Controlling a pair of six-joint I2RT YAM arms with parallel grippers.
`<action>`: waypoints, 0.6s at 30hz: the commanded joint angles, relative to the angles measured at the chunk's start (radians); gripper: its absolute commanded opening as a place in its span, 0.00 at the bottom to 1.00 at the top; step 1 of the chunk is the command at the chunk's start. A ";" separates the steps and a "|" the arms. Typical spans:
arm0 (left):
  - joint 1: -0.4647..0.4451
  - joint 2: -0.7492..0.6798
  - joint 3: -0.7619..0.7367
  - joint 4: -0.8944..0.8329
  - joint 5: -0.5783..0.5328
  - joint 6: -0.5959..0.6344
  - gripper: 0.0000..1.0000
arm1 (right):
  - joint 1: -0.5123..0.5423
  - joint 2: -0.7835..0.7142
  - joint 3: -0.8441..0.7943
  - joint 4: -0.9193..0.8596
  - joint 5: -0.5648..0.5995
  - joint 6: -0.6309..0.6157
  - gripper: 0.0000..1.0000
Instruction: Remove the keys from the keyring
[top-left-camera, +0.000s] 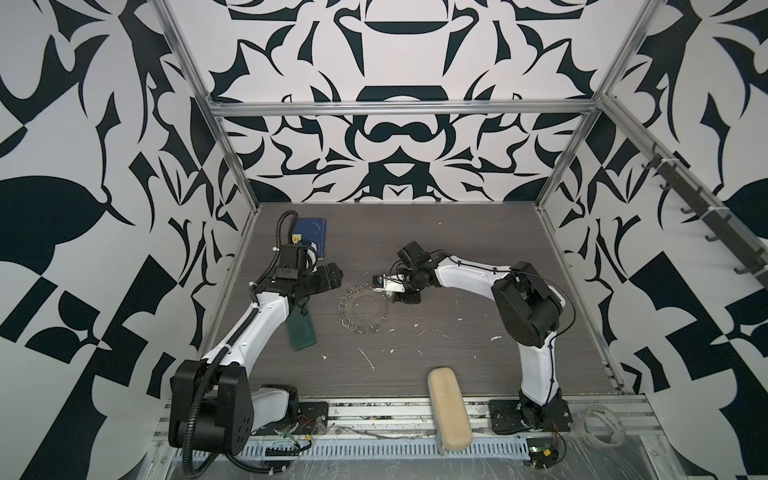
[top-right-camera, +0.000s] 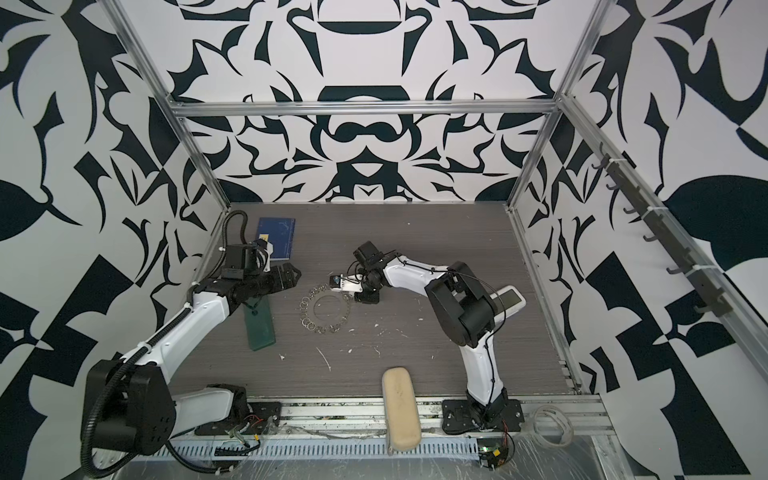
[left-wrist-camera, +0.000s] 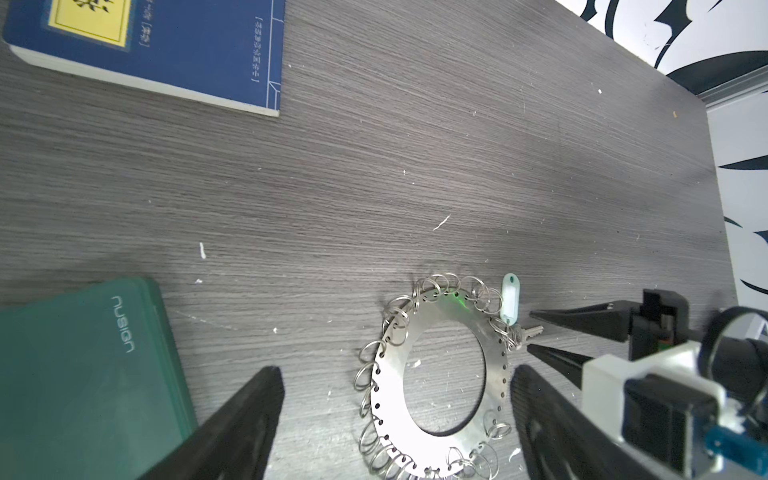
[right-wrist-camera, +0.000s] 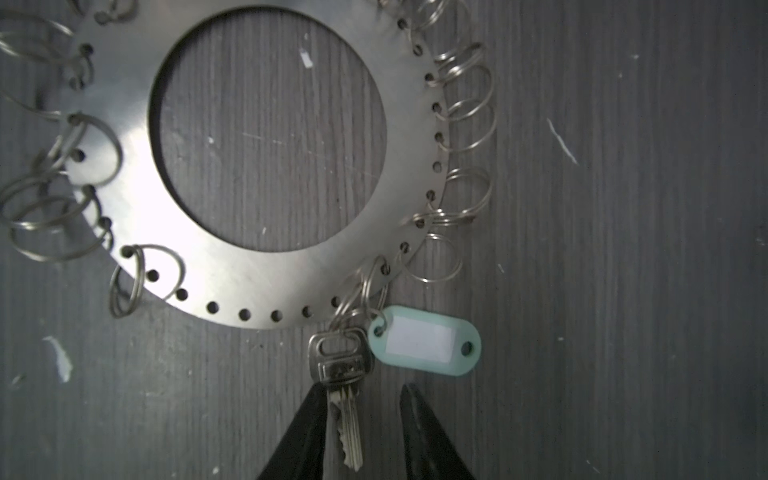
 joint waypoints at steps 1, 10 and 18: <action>-0.002 -0.011 -0.014 -0.020 0.004 0.002 0.90 | 0.001 -0.046 0.065 -0.039 -0.053 0.045 0.34; -0.002 -0.016 -0.017 -0.021 0.003 -0.001 0.90 | 0.002 -0.011 0.086 -0.038 -0.011 -0.008 0.31; -0.002 -0.019 -0.017 -0.021 -0.002 -0.001 0.90 | 0.013 0.009 0.091 -0.036 -0.020 -0.015 0.31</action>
